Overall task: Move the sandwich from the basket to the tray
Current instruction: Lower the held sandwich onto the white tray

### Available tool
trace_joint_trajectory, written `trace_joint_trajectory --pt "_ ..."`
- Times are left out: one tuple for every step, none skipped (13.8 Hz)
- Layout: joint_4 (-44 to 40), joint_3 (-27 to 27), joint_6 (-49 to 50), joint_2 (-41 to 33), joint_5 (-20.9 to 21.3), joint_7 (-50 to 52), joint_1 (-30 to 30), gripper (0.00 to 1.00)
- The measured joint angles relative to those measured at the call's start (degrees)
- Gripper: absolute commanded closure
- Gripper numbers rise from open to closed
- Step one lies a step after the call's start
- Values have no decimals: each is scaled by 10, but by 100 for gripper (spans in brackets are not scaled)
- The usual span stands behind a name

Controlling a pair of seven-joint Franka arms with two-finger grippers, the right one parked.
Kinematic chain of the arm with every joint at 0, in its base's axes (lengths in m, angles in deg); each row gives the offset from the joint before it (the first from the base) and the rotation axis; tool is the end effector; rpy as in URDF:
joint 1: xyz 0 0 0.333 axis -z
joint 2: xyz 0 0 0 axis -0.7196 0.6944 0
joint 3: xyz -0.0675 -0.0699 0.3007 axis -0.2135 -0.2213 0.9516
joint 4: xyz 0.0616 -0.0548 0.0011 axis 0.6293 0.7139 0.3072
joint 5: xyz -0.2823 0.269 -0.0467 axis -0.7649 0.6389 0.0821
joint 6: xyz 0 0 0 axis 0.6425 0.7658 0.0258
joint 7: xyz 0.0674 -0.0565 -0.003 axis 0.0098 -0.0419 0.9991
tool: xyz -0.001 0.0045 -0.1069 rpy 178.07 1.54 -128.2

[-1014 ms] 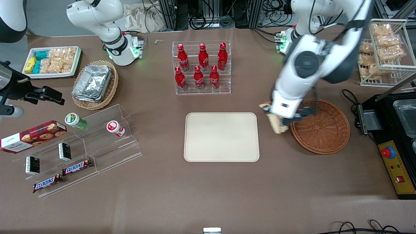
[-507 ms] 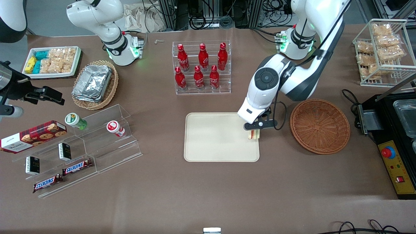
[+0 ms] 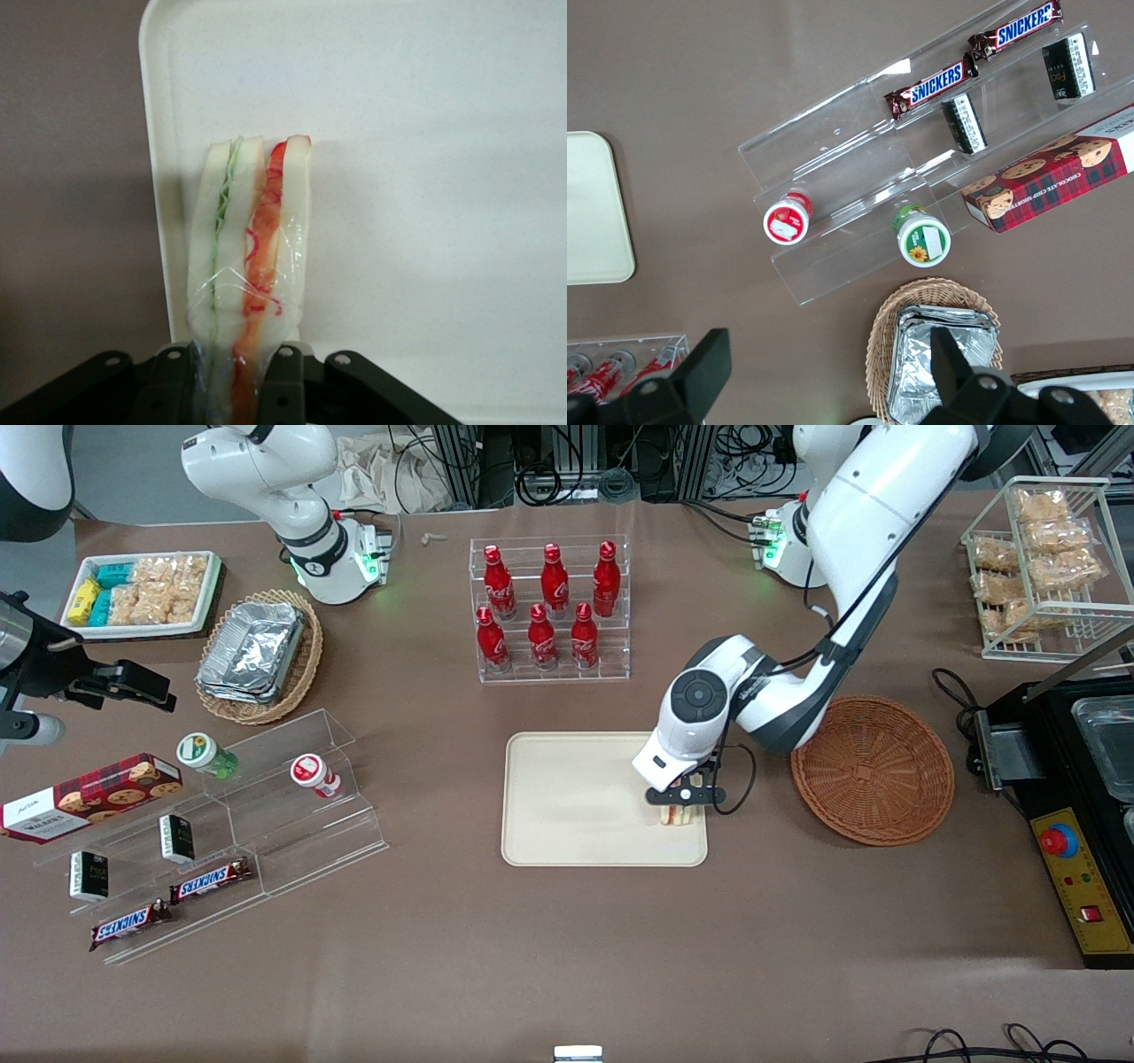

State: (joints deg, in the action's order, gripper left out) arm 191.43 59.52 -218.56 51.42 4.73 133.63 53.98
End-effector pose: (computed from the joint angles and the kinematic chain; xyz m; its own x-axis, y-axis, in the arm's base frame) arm 0.5222 -0.3495 0.2239 0.9980 -0.0324 -0.0541 -0.0349 -0.9983 -0.0467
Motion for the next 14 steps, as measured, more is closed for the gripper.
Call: trace_joint_trajectory --pt "-1 0 0 1 0 0 0 100" --pt "-2 0 0 1 1 -1 0 100" --pt "-3 -1 0 1 5 -2 0 100" --pt "-2 -1 0 1 10 -2 0 100" --pt "-2 -1 0 2 14 -2 0 100" --pt "-2 -1 0 2 15 -2 0 100" --pt "-2 -1 0 3 16 -2 0 100" --pt "-2 -1 0 3 16 -2 0 100" --pt "-2 -1 0 4 16 -2 0 100" --pt "-2 -1 0 5 16 -2 0 100" --pt "-2 -1 0 5 16 -2 0 100" --pt "-2 -1 0 6 16 -2 0 100" --pt "-2 -1 0 6 16 -2 0 100" --pt "-2 -1 0 6 17 -2 0 100"
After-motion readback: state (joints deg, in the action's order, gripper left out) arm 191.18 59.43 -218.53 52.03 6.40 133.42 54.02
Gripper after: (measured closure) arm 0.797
